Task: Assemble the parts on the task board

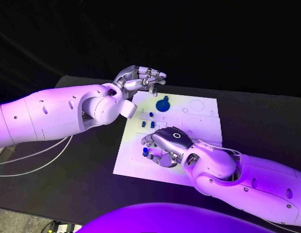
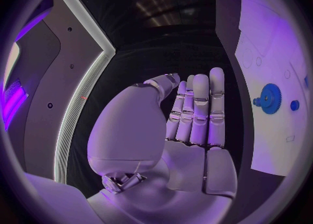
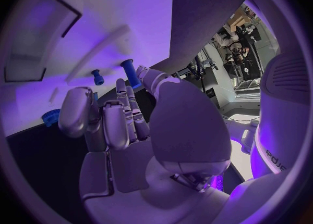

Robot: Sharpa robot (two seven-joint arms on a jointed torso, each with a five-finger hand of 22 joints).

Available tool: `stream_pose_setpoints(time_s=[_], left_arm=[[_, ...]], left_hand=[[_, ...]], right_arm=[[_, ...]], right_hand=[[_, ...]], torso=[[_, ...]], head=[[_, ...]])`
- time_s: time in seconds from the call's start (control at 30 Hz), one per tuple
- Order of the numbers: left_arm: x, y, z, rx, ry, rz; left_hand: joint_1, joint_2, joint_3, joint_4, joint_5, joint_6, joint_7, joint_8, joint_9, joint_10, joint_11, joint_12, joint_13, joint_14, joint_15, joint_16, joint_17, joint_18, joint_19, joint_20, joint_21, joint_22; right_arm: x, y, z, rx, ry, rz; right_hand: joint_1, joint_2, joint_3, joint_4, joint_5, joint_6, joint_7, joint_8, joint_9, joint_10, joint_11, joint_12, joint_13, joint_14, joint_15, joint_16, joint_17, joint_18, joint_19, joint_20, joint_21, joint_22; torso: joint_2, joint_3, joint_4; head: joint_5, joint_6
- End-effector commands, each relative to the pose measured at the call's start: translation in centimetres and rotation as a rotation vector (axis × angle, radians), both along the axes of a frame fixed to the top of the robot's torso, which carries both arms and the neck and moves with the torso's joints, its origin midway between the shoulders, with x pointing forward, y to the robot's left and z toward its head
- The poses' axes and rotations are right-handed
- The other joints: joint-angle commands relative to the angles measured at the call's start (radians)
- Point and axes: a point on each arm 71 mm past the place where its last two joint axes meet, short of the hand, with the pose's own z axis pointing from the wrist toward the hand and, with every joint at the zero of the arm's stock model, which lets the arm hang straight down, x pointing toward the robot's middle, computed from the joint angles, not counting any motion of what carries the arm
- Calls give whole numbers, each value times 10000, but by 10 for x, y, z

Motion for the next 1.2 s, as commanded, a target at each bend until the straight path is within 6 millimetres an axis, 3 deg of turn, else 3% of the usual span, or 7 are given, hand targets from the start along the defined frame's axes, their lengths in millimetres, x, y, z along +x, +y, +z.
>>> stream_pose_setpoints(time_s=[0.03,0.3,0.47,0.57,0.7,1.03,1.2], left_arm=[[0,0,1,-81,-11,-60],[-1,3,0,-52,1,-8],[-2,6,-2,3,45,49],[-2,7,-3,4,63,60],[-3,7,-4,-6,81,56],[-3,7,-5,-38,122,20],[-3,6,-6,-57,142,-8]], left_hand=[[-25,61,-16,43,20,-65,-20,24,-14,-84,7,35,9,-12,14,-23,-9,145,43,16,-35,-9],[-25,61,-16,43,20,-65,-20,24,-14,-84,7,35,9,-12,14,-23,-9,145,43,16,-35,-9],[-28,63,-22,47,20,-72,-19,26,-15,-100,8,48,13,-14,15,-22,-12,145,48,16,-46,-18],[-28,63,-22,47,20,-72,-19,26,-15,-100,8,48,13,-14,15,-22,-12,145,48,16,-46,-18],[-28,63,-22,47,20,-72,-19,26,-15,-100,8,48,13,-14,15,-22,-12,145,48,16,-46,-18],[-28,63,-22,47,20,-72,-19,26,-15,-100,8,48,13,-14,15,-22,-12,145,48,16,-46,-18],[-35,62,-29,51,20,-80,-16,28,-16,-112,11,60,16,-15,17,-21,-15,145,52,16,-55,-25]], right_arm=[[-1,-10,11,965,-466,-124],[12,-69,41,2770,123,-1365],[30,-132,53,2767,2006,-3375],[33,-161,54,2449,2539,-4297],[32,-193,50,1820,2944,-5325],[17,-212,26,687,3150,-6510],[13,-204,13,295,3279,-6570]], right_hand=[[-33,22,-287,-6,12,-108,-16,-59,-8,-216,21,201,48,-109,17,-47,-139,90,-73,35,-223,1127],[42,260,-751,276,399,568,276,266,134,667,-124,1666,468,284,-113,345,466,-142,475,-67,1132,1502],[-532,293,-1016,777,926,1363,-145,825,337,2463,-665,3596,1704,957,-568,1077,2079,-542,1185,-457,3479,2202],[-627,384,-1468,1036,914,1392,-369,1384,927,2001,-855,6119,4442,1019,-741,1104,2157,-654,1330,-679,4091,2374],[-803,434,-1894,1464,856,1137,-382,1799,1569,3111,-872,10214,9257,1141,-764,1335,2685,-809,1510,-693,4904,2576],[-1234,504,-2593,1594,995,817,-350,1923,1999,3787,-824,11907,11368,1247,-716,1567,3258,-849,1555,-647,5109,2629],[-1476,586,-2855,1611,1025,761,-340,1903,2060,3762,-809,11935,11465,1247,-701,1575,3272,-849,1555,-630,5109,2629]], torso=[[-20,-2,-16],[-70,-19,-82],[-145,-35,-187],[-180,-50,-233],[-212,-38,-291],[-270,-23,-355],[-255,-29,-298]], head=[[-43,35],[-415,198],[-812,296],[-1053,296],[-1309,272],[-1551,261],[-1582,240]])
